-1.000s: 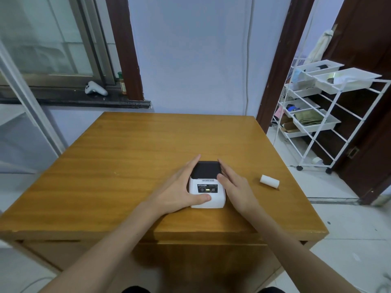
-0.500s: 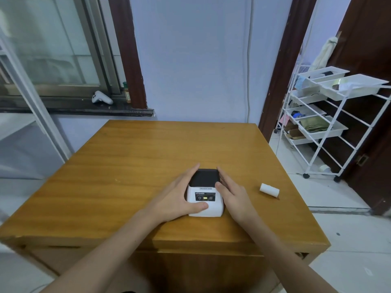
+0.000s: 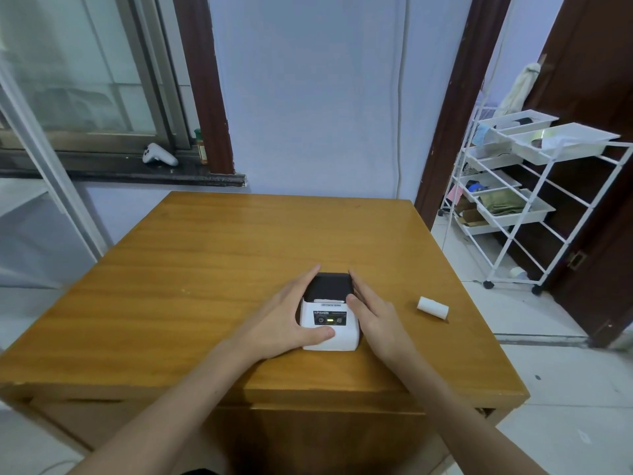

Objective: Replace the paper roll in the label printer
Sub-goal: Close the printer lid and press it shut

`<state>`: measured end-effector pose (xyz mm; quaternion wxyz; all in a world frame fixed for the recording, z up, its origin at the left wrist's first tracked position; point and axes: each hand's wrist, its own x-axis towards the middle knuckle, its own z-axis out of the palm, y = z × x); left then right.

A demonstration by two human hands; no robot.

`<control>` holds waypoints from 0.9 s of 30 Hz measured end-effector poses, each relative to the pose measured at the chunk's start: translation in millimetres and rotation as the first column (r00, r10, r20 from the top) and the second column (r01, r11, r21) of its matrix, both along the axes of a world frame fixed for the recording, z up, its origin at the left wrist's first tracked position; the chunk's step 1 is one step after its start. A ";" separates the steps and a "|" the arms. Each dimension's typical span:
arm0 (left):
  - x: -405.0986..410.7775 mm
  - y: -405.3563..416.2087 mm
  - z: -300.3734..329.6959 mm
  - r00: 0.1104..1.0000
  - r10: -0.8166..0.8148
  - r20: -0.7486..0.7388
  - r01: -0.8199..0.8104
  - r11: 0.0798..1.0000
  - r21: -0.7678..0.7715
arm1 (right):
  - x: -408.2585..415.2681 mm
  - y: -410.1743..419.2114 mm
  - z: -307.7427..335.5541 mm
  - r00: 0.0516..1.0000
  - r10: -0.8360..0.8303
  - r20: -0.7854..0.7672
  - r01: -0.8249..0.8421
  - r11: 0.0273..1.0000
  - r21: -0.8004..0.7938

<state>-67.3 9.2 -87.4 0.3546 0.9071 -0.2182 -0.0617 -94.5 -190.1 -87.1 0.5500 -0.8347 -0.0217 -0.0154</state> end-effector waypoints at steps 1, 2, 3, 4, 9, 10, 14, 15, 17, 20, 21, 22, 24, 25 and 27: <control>-0.4 0.2 0.1 1.000 0.000 0.000 0.000 1.000 -0.001 | -0.2 0.1 0.3 1.000 0.004 -0.005 -0.004 1.000 -0.005; -0.9 0.5 0.3 1.000 -0.001 0.000 0.001 1.000 -0.001 | -0.2 0.0 0.4 1.000 0.006 -0.010 -0.006 1.000 -0.006; -1.2 0.7 0.7 1.000 -0.001 -0.003 0.001 1.000 -0.001 | -0.3 -0.4 0.2 1.000 0.006 -0.015 -0.006 1.000 -0.004; -1.5 0.9 1.2 1.000 -0.003 -0.006 0.003 1.000 -0.001 | -0.2 -0.8 0.2 1.000 0.006 -0.021 -0.006 1.000 -0.001; -4.1 -0.1 1.7 0.998 -0.060 0.010 0.059 0.995 0.080 | -1.4 -1.3 2.5 0.999 0.013 -0.049 -0.012 1.000 0.029; -4.5 -0.3 1.9 0.998 -0.063 0.011 0.062 0.995 0.079 | -1.2 -1.5 2.7 0.998 0.017 -0.057 -0.015 0.999 0.035; -4.8 0.1 2.1 0.998 -0.055 0.010 0.055 0.997 0.049 | -1.0 -4.0 2.6 0.996 0.044 -0.083 -0.043 0.999 0.016; -4.8 0.2 2.3 0.999 -0.053 0.008 0.052 0.998 0.043 | -1.3 -4.4 2.7 0.995 0.052 -0.084 -0.051 0.999 0.012; -5.2 0.3 2.7 0.999 -0.053 0.005 0.053 0.998 0.033 | -2.0 -4.2 3.2 0.995 0.067 -0.079 -0.068 0.998 -0.013; -5.6 0.2 3.6 0.998 -0.057 0.003 0.057 0.998 0.026 | -3.3 -2.7 4.4 0.994 0.084 -0.067 -0.089 0.994 -0.067; -5.6 0.2 3.8 0.998 -0.057 0.003 0.057 0.998 0.025 | -3.7 -2.2 4.5 0.994 0.087 -0.064 -0.092 0.993 -0.076; -5.6 0.2 3.9 0.998 -0.058 0.004 0.058 0.998 0.023 | -3.9 -1.9 4.6 0.994 0.089 -0.061 -0.094 0.992 -0.082; -5.6 0.4 3.8 0.998 -0.059 0.001 0.059 0.998 0.019 | -4.1 -2.2 3.7 0.994 0.090 -0.062 -0.095 0.991 -0.095; -5.7 0.4 3.8 0.998 -0.060 0.002 0.060 0.998 0.019 | -4.1 -2.2 3.6 0.994 0.091 -0.064 -0.097 0.990 -0.099; -5.9 0.3 3.9 0.998 -0.063 0.002 0.063 0.998 0.021 | -4.2 -1.6 4.2 0.993 0.092 -0.068 -0.099 0.989 -0.109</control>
